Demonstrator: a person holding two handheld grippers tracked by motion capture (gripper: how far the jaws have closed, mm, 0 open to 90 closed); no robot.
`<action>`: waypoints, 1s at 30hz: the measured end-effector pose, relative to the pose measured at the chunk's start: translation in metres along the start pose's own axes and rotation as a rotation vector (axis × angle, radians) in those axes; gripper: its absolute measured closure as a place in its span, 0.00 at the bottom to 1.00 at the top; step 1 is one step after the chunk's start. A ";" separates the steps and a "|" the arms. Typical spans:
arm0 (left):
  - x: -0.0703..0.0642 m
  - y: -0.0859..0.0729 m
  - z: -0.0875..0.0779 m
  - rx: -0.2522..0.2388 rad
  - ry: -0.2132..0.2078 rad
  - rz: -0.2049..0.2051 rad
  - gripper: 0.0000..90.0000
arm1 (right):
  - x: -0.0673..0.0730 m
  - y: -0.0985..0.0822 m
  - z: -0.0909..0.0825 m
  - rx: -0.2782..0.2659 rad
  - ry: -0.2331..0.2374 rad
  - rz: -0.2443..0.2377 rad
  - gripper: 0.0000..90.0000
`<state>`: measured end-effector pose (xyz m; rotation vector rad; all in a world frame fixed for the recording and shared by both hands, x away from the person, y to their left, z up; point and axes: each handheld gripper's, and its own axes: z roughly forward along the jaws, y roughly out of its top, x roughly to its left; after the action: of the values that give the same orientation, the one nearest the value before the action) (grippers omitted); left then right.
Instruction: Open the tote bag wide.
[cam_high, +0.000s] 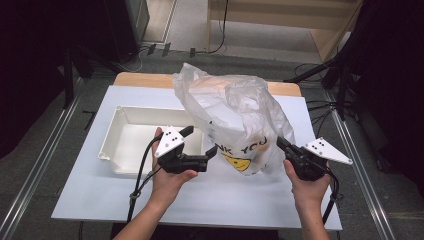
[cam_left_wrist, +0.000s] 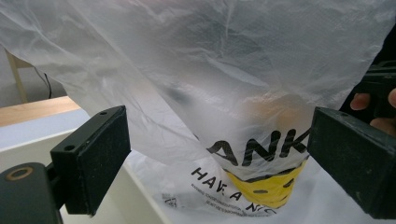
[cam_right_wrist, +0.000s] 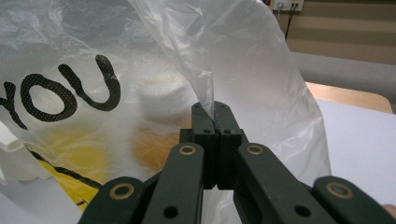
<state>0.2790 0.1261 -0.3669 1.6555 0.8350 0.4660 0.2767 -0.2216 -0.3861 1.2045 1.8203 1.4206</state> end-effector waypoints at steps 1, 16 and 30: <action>-0.004 0.002 0.006 0.005 0.002 0.011 0.07 | -0.001 -0.001 0.000 -0.001 0.001 0.000 1.00; -0.029 -0.004 0.038 0.021 -0.132 0.041 0.68 | 0.001 -0.010 0.004 0.009 0.035 0.000 1.00; -0.033 -0.027 0.053 0.145 -0.147 0.021 1.00 | -0.009 -0.025 0.014 0.063 -0.035 0.050 1.00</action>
<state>0.2860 0.0681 -0.4021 1.8101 0.7571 0.2992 0.2842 -0.2245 -0.4152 1.3072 1.8351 1.3701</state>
